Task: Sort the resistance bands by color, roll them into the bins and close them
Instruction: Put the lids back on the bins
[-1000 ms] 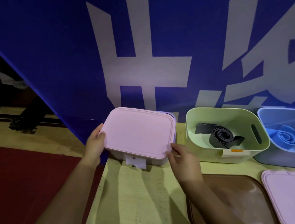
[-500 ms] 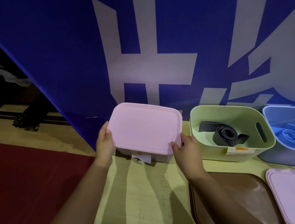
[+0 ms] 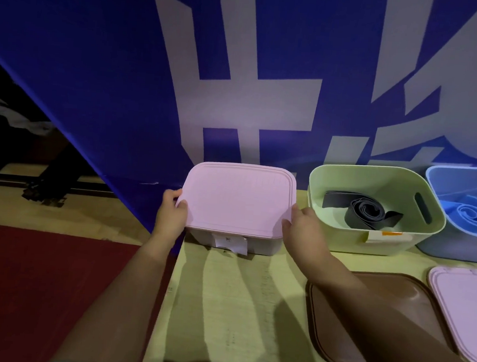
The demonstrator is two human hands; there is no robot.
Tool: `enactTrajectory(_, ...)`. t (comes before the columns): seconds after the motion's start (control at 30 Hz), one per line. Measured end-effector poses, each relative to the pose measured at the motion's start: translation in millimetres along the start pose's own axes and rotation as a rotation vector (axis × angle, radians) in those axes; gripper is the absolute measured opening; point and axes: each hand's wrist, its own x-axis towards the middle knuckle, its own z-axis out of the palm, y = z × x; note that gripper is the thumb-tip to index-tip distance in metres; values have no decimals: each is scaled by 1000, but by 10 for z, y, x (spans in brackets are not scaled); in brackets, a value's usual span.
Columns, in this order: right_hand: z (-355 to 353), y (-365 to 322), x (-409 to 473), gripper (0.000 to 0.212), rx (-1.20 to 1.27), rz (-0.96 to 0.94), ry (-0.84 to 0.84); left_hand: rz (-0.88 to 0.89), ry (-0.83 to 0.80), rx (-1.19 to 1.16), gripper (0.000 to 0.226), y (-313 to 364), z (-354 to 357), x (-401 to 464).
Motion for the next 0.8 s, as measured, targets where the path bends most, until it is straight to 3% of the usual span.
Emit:
enactTrajectory(0.13, -65, -84, 64, 62, -310, -175, -66, 22, -104, 218, 33, -24, -159, 73)
enactTrajectory(0.27, -145, -90, 358, 57, -313, -225, -121, 113, -331, 318, 67, 113, -282, 296)
enactTrajectory(0.43, -44, -17, 451, 60, -356, -225, -146, 97, -424, 255, 52, 21, -213, 388)
enactTrajectory(0.53, -56, -27, 476, 58, -399, -234, -129, 92, -412, 306, 50, 12, -239, 412)
enactTrajectory(0.67, -196, -148, 469, 50, -402, -195, -118, 106, -223, 590, 52, 180, -290, 363)
enactTrajectory(0.8, -354, -181, 326, 48, -241, -207, 5, 177, -96, 677, 61, 348, -195, 77)
